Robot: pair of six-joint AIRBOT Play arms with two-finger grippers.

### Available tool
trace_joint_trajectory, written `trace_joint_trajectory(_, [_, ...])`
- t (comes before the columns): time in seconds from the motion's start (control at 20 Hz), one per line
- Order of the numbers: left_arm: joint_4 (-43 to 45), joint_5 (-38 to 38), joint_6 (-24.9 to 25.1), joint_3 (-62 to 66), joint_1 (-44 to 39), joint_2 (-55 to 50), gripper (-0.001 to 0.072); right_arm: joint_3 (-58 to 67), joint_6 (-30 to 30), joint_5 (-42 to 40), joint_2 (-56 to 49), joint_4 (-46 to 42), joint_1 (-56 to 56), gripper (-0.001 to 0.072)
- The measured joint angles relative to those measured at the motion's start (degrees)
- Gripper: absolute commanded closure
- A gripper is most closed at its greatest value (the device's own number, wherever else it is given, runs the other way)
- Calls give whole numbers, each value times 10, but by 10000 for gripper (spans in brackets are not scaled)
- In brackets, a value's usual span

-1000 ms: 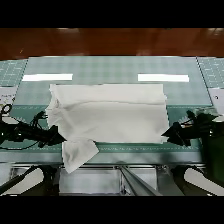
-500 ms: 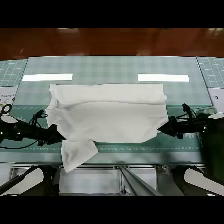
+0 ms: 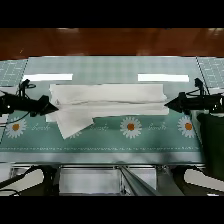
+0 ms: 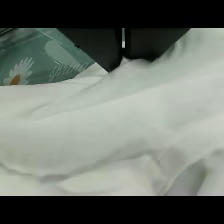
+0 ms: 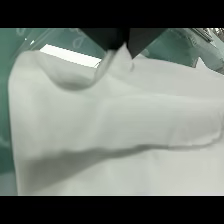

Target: Fold the shirts.

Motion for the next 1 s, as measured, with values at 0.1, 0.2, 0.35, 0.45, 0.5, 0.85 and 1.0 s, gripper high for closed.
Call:
trace_joint_trajectory(0.1, [0, 8, -9, 70, -30, -48, 684, 45, 2, -8, -30, 5, 15, 683])
trace_joint_trajectory(0.2, [0, 9, -20, 135, -54, -98, 684, 87, 11, -23, -60, 10, 27, 683])
trace_joint_trajectory(0.35, [0, 10, -42, 219, -74, -168, 684, 143, 20, -40, -105, 17, 37, 683])
trace_joint_trajectory(0.45, [0, 7, -51, 263, -80, -208, 684, 171, 23, -44, -131, 21, 40, 683])
trace_joint_trajectory(0.5, [0, 5, -55, 282, -82, -226, 684, 181, 24, -48, -141, 23, 41, 683])
trace_joint_trajectory(0.85, [-1, 12, -63, 343, -86, -306, 683, 211, 23, -70, -198, 37, 45, 682])
trace_joint_trajectory(1.0, [-1, 24, -58, 351, -86, -322, 683, 213, 20, -85, -212, 41, 54, 682])
